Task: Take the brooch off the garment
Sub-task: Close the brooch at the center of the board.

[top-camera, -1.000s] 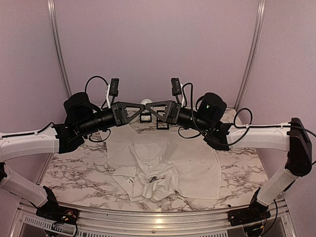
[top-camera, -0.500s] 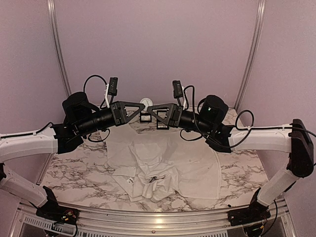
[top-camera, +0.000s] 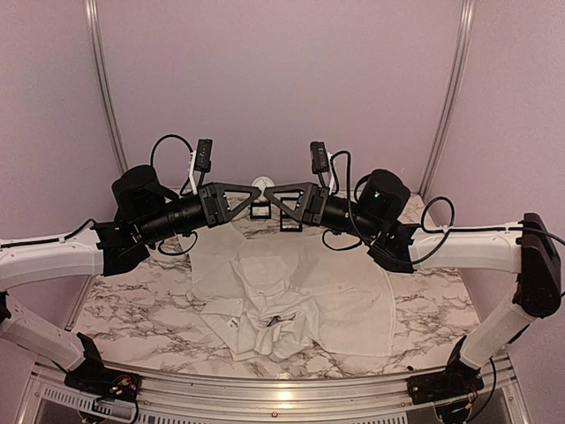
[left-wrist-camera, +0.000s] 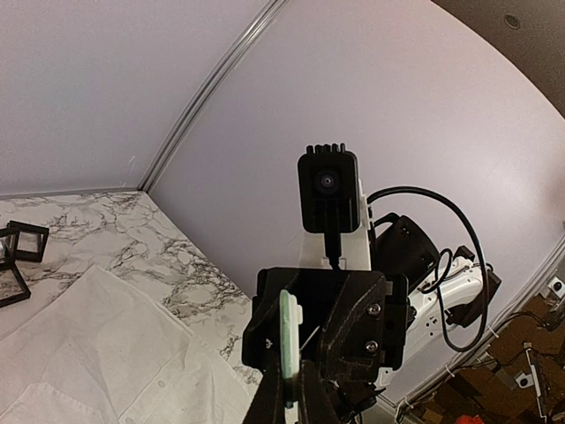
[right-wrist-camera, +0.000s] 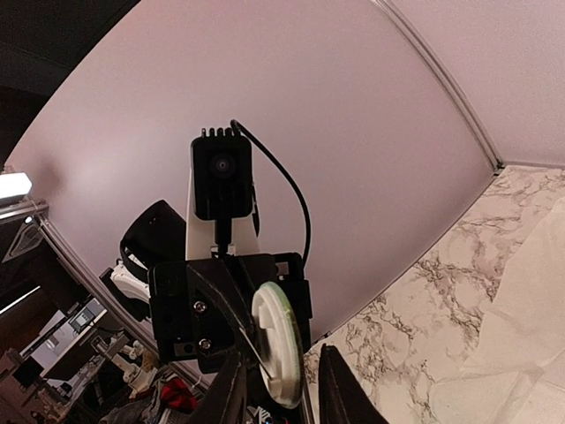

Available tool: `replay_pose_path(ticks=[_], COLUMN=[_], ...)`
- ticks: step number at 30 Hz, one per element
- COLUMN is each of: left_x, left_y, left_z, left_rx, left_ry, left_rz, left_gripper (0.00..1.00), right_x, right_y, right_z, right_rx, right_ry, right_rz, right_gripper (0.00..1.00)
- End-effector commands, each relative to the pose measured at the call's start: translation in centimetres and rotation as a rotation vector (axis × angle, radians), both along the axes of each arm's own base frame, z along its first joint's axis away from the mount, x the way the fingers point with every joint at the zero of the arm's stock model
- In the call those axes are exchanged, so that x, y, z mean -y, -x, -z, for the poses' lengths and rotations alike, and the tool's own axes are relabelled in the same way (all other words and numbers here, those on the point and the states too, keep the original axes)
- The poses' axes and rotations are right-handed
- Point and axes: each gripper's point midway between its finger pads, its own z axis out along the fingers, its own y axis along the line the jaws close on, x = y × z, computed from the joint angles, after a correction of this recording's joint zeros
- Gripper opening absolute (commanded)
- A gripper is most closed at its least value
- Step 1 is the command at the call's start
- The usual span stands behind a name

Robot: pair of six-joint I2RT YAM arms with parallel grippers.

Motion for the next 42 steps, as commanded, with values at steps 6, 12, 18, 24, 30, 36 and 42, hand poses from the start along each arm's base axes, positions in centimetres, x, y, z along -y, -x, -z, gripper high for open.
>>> replay_pose_path(ticks=[6, 12, 18, 24, 30, 36, 42], left_x=[0.1, 0.3, 0.5, 0.7, 0.8, 1.0, 0.9], left_y=[0.7, 1.0, 1.3, 1.7, 2.1, 2.4, 2.5], left_z=[-0.3, -0.4, -0.5, -0.6, -0.8, -0.5, -0.8], left_rx=[0.022, 0.038, 0.059, 0.076, 0.097, 0.119, 0.119], left_ry=[-0.015, -0.018, -0.029, -0.036, -0.041, -0.072, -0.061], left_rz=[0.014, 0.026, 0.033, 0.042, 0.05, 0.045, 0.034], left_gripper=[0.0, 0.0, 0.0, 0.0, 0.0, 0.0, 0.0], right_x=[0.5, 0.5, 0.5, 0.1, 0.2, 0.0, 0.5], right_y=[0.3, 0.4, 0.4, 0.6, 0.4, 0.4, 0.1], right_z=[-1.7, -1.8, -1.5, -1.1, -0.9, -0.8, -0.8], right_rx=[0.019, 0.017, 0.009, 0.001, -0.016, -0.042, -0.049], right_ry=[-0.044, -0.048, -0.044, -0.035, -0.033, -0.046, -0.055], right_rz=[-0.005, -0.01, -0.017, -0.04, -0.029, -0.05, -0.015], right_gripper=[0.23, 0.19, 0.16, 0.14, 0.13, 0.11, 0.11])
